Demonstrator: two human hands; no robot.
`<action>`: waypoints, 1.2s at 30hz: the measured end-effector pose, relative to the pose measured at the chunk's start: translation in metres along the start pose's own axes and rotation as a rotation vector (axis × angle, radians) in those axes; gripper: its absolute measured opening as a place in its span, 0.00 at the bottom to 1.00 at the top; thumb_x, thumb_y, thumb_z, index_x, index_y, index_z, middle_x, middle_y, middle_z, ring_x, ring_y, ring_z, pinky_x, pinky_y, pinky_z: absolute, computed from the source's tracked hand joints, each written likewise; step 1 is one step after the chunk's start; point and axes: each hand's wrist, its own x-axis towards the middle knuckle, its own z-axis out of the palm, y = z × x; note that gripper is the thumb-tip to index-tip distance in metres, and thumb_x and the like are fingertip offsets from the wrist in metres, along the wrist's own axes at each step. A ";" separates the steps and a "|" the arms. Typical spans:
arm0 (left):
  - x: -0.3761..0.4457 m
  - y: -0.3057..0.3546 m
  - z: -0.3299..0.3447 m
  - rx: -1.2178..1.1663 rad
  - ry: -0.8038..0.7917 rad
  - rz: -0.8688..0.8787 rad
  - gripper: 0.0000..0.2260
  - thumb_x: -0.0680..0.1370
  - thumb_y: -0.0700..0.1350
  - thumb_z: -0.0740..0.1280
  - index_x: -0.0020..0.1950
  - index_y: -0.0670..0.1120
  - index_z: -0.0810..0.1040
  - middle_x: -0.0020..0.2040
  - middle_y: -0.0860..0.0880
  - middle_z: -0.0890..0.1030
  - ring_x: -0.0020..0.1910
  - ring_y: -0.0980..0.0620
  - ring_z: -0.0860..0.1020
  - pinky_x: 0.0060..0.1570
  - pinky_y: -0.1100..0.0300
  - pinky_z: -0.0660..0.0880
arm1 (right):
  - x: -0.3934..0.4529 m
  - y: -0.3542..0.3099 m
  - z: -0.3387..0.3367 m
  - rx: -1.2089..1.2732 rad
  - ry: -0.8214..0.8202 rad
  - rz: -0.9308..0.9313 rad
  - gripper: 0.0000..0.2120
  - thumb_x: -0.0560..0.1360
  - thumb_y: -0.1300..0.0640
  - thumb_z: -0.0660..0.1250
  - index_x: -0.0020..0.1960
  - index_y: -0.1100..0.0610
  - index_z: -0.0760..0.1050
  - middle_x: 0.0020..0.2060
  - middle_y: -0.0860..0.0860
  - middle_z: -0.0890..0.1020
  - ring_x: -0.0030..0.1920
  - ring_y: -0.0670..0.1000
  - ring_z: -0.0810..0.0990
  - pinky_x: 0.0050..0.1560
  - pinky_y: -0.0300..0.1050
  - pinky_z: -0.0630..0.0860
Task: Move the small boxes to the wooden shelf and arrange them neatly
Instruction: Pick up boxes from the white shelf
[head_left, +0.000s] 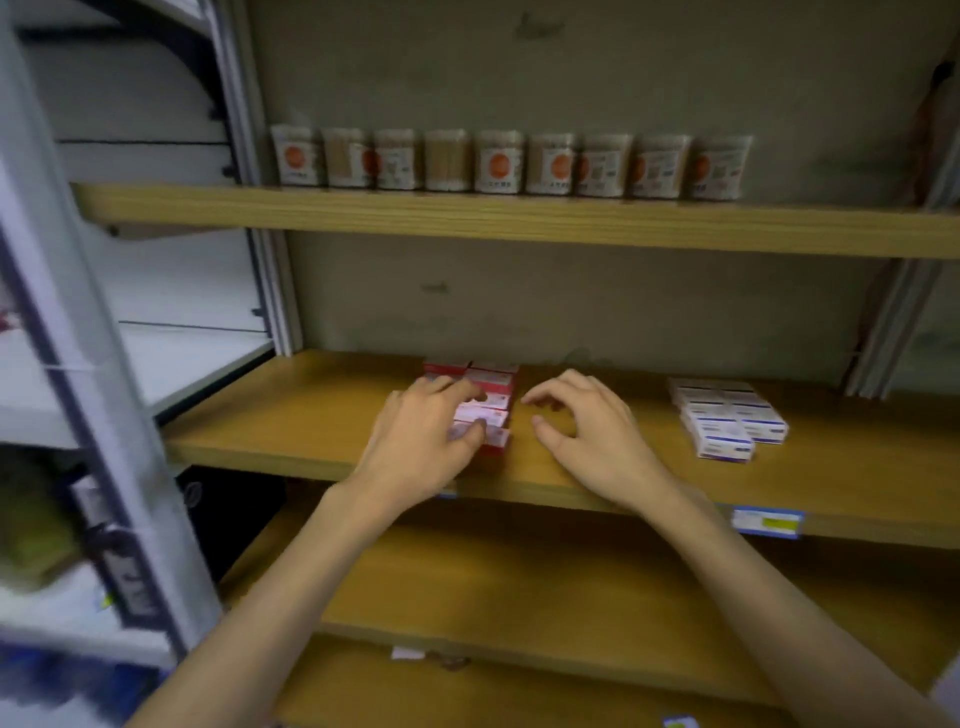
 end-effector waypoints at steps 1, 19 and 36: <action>-0.010 -0.015 -0.010 -0.012 0.012 -0.020 0.15 0.78 0.54 0.65 0.62 0.53 0.78 0.59 0.54 0.81 0.60 0.49 0.77 0.54 0.52 0.73 | 0.004 -0.017 0.011 0.023 -0.007 -0.021 0.09 0.78 0.53 0.68 0.58 0.48 0.79 0.49 0.40 0.74 0.54 0.44 0.73 0.53 0.41 0.68; -0.164 -0.312 -0.192 0.034 0.107 -0.150 0.12 0.79 0.55 0.63 0.62 0.57 0.77 0.56 0.57 0.78 0.53 0.54 0.78 0.49 0.53 0.77 | 0.069 -0.346 0.198 0.280 -0.100 -0.200 0.09 0.77 0.53 0.67 0.56 0.48 0.79 0.47 0.42 0.79 0.46 0.42 0.79 0.47 0.45 0.80; -0.145 -0.577 -0.251 0.170 0.004 -0.264 0.17 0.80 0.59 0.61 0.67 0.58 0.74 0.66 0.55 0.77 0.60 0.54 0.77 0.60 0.51 0.77 | 0.241 -0.501 0.361 0.264 -0.207 -0.185 0.10 0.76 0.54 0.66 0.57 0.48 0.80 0.53 0.45 0.82 0.48 0.46 0.80 0.54 0.48 0.79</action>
